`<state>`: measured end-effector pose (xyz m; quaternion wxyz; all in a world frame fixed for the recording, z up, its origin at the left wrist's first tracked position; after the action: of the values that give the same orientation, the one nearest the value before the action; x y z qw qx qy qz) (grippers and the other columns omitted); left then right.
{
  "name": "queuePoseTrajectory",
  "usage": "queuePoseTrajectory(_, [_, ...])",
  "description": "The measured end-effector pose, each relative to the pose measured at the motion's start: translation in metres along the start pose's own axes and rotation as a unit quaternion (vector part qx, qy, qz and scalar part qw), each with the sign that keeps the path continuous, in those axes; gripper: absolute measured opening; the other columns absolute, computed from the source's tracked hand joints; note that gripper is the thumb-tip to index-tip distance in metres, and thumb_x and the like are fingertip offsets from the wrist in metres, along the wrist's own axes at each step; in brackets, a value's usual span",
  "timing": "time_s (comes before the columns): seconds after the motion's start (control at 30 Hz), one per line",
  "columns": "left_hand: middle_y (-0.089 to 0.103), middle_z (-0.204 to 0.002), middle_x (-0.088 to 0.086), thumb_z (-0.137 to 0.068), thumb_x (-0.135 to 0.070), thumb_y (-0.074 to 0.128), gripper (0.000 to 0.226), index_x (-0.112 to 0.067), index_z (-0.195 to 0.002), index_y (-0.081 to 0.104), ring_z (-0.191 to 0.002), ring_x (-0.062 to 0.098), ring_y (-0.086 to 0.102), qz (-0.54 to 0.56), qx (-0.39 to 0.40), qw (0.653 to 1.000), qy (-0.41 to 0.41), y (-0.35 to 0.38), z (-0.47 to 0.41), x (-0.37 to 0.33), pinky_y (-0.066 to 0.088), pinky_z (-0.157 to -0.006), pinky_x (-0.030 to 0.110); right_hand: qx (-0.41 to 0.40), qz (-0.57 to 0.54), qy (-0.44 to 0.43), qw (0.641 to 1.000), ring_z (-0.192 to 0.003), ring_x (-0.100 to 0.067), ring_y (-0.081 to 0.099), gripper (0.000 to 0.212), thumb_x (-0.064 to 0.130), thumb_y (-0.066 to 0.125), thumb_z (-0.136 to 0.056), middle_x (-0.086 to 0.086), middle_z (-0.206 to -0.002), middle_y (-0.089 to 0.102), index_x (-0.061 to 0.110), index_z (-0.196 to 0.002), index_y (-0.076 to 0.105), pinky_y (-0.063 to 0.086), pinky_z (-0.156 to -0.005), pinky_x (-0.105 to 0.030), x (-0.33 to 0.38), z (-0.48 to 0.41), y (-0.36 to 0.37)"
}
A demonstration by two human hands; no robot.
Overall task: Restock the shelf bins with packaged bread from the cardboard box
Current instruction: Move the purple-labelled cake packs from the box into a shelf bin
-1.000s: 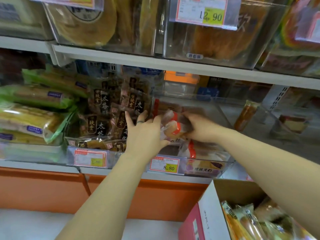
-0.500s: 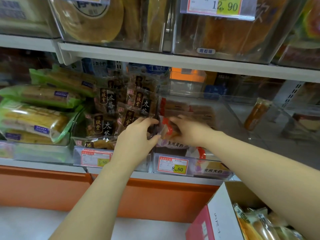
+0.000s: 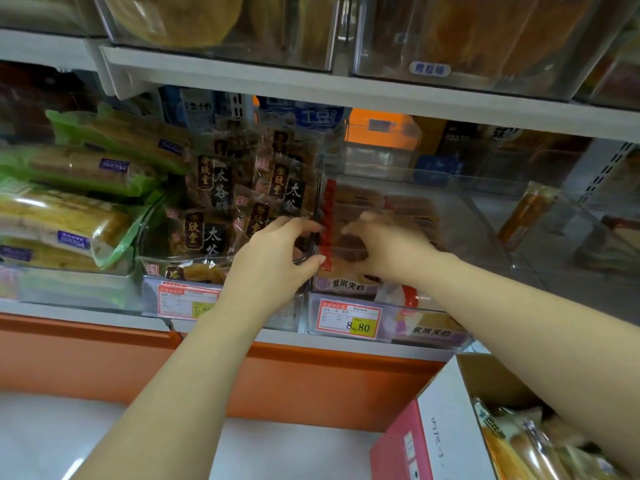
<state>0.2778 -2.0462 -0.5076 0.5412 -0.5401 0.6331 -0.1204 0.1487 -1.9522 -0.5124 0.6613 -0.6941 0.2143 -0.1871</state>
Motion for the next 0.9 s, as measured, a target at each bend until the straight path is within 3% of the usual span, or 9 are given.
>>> queuePoseTrajectory(0.1, [0.057,-0.112,-0.009,-0.084,-0.029,0.069,0.039,-0.026,-0.121,0.059,-0.082,0.007,0.058,0.001,-0.002,1.0,-0.001,0.001,0.001,0.0,0.054,-0.081,0.038,0.011,0.026,0.016,0.999,-0.111,-0.025,0.054,0.049,0.034,0.059,-0.091,-0.002,-0.132,0.049,0.031,-0.137,0.046,0.05,-0.085,-0.034,-0.003,-0.009,0.01])
queuePoseTrajectory(0.3, [0.057,-0.117,-0.008,-0.086,-0.03,0.067,0.039,-0.027,-0.124,0.057,-0.084,0.007,0.055,-0.011,-0.001,1.0,-0.003,0.001,0.002,-0.001,0.051,-0.079,0.033,0.008,0.024,0.028,0.999,-0.116,-0.025,0.052,0.048,0.033,0.058,-0.092,-0.003,-0.135,0.048,0.029,-0.138,0.046,0.047,-0.085,-0.034,-0.006,-0.015,0.011])
queuePoseTrajectory(0.43, [0.053,-0.129,-0.002,-0.089,-0.031,0.062,0.038,-0.025,-0.126,0.056,-0.109,0.022,0.055,-0.101,-0.028,0.995,-0.001,0.0,0.008,-0.008,0.043,-0.086,0.036,-0.018,-0.054,0.019,0.998,-0.116,-0.021,0.052,0.06,0.041,0.064,-0.085,-0.001,-0.135,0.049,0.026,-0.14,0.044,0.049,-0.089,-0.034,-0.004,0.015,-0.01])
queuePoseTrajectory(0.5, [0.055,-0.126,0.003,-0.088,-0.027,0.064,0.034,-0.021,-0.121,0.061,-0.113,0.027,0.053,-0.126,-0.059,0.99,0.024,-0.002,0.011,-0.018,0.041,-0.088,0.04,-0.061,-0.067,0.017,0.996,-0.111,-0.019,0.057,0.054,0.041,0.064,-0.085,0.002,-0.13,0.055,0.028,-0.135,0.05,0.052,-0.085,-0.035,-0.004,0.042,-0.025])
queuePoseTrajectory(0.7, [0.065,-0.106,-0.001,-0.088,-0.019,0.06,0.019,-0.018,-0.105,0.067,-0.093,0.023,0.062,-0.059,-0.104,0.988,0.101,0.009,0.035,-0.07,0.047,-0.083,0.041,-0.079,-0.08,0.037,0.993,-0.103,-0.012,0.058,0.028,0.037,0.059,-0.089,0.011,-0.113,0.062,0.03,-0.116,0.062,0.049,-0.082,-0.028,-0.02,0.129,-0.04])
queuePoseTrajectory(0.9, [0.068,-0.099,-0.003,-0.084,-0.025,0.057,0.021,-0.02,-0.102,0.067,-0.092,0.021,0.065,0.037,-0.009,0.989,0.143,0.061,0.077,-0.134,0.053,-0.08,0.04,-0.046,-0.047,0.079,0.995,-0.103,-0.012,0.058,0.026,0.041,0.058,-0.089,0.013,-0.109,0.064,0.032,-0.113,0.063,0.048,-0.08,-0.03,-0.051,0.215,-0.035])
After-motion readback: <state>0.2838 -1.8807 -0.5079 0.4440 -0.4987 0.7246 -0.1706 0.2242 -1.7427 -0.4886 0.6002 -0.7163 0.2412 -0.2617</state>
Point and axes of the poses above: each hand's wrist, its own z-axis away from the middle knuckle, its own y-axis out of the palm, x = y × z, the point moved 6 cm from there along -z, towards the middle knuckle
